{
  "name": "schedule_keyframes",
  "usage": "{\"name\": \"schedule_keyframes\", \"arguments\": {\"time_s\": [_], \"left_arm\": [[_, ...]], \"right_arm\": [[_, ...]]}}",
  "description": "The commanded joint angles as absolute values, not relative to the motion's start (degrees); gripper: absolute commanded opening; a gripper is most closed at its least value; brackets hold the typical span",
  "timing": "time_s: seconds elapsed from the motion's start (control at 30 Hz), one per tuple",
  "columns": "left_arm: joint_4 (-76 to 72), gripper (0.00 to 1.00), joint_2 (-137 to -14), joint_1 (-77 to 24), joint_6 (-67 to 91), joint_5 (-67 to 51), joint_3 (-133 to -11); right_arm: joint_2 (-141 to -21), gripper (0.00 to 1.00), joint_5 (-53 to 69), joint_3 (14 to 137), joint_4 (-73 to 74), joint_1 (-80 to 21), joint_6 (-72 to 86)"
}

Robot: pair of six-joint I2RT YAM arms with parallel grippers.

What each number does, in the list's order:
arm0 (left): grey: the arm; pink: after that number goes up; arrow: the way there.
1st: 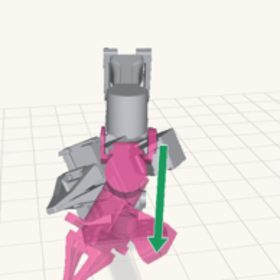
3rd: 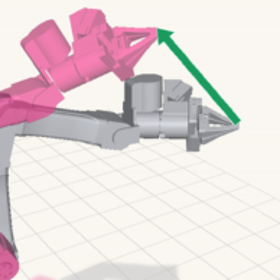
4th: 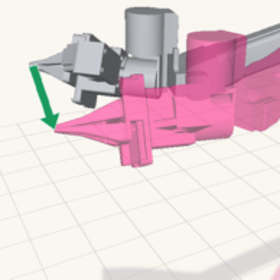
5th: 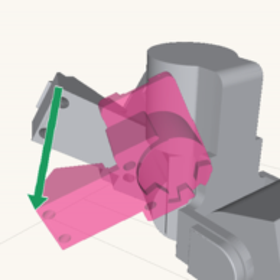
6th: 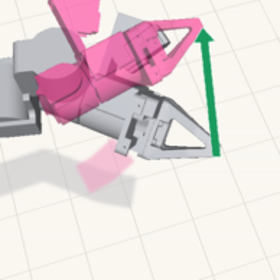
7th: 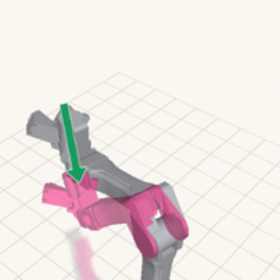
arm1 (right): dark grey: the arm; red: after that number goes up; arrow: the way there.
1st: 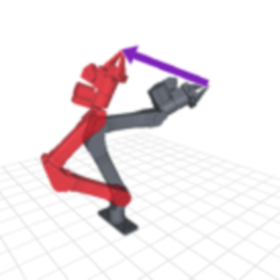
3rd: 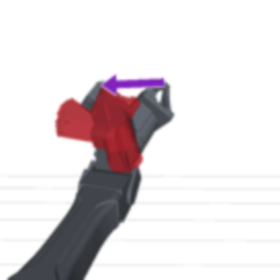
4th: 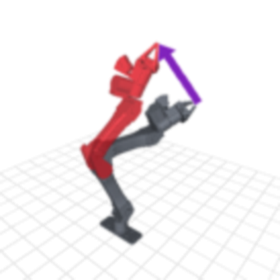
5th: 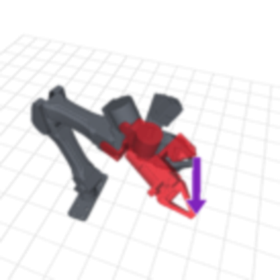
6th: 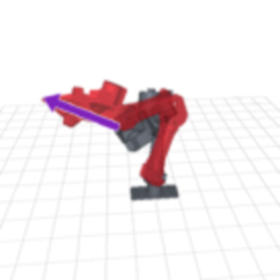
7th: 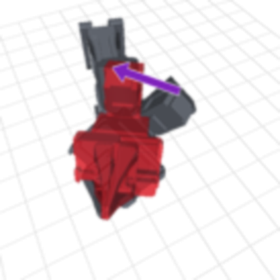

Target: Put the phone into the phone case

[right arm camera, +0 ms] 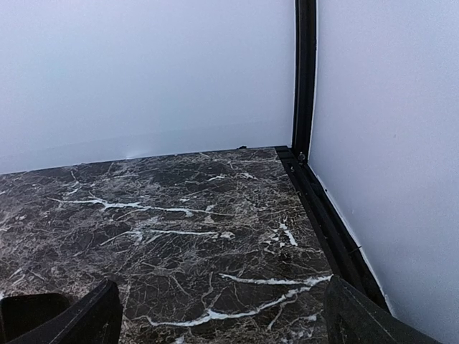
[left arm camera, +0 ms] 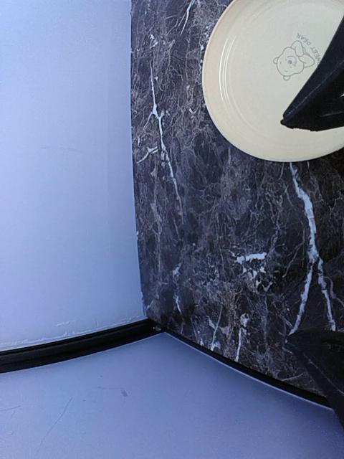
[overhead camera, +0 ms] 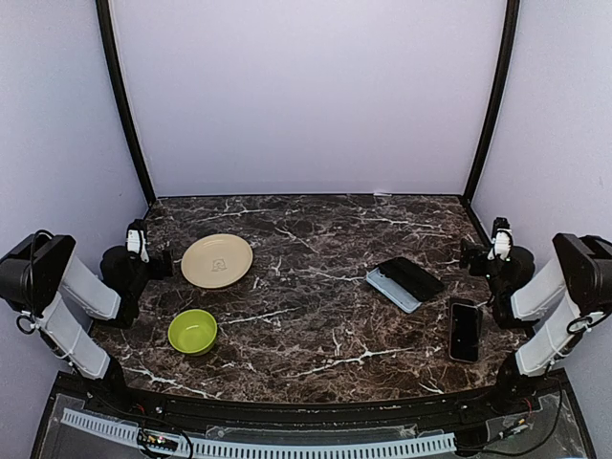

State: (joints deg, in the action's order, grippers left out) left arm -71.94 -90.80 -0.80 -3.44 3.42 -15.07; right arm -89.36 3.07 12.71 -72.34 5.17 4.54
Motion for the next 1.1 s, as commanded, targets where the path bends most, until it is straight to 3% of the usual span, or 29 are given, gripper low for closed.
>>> {"name": "schedule_keyframes", "arguments": {"time_s": [0.0, 0.3, 0.4, 0.47, 0.57, 0.7, 0.83, 0.93, 1.07], "left_arm": [[-73.2, 0.99, -90.2, -0.4, -3.8, 3.1, -15.3], [-73.2, 0.99, -90.2, -0.4, -4.0, 2.5, -15.5], [-61.8, 0.99, -84.8, -1.1, -2.8, 10.2, -20.6], [-47.2, 0.99, -80.2, -1.4, 1.0, 19.2, -26.7], [-39.3, 0.99, -71.9, -1.5, 5.0, 21.9, -30.3], [-14.2, 0.99, -62.8, -2.6, 9.8, 7.8, -43.7], [6.4, 0.99, -62.6, -9.1, 8.1, -10.4, -56.5], [16.2, 0.98, -63.7, -16.8, 5.7, -14.1, -60.3], [19.3, 0.9, -64.0, -27.8, 6.1, -12.5, -58.2]], "right_arm": [[-88.5, 0.98, 2.3, 13.8, -73.3, 4.7, 3.8], [-87.1, 0.98, 2.2, 14.1, -72.1, 4.9, 4.6], [-77.1, 0.98, -3.0, 20.0, -52.9, 5.3, 6.9], [-72.9, 0.98, 7.8, 26.8, -40.7, 7.4, 12.0], [-73.0, 0.8, 23.5, 39.5, -23.7, 6.3, 14.7], [-77.3, 0.63, 20.0, 55.0, 2.3, -5.7, 10.5], [-82.7, 0.54, 10.7, 66.5, 25.1, -18.4, 4.8], [-84.5, 0.51, 0.1, 68.0, 32.6, -28.6, 5.9], [-89.0, 0.51, -9.5, 66.0, 38.3, -39.5, 9.6]]}}
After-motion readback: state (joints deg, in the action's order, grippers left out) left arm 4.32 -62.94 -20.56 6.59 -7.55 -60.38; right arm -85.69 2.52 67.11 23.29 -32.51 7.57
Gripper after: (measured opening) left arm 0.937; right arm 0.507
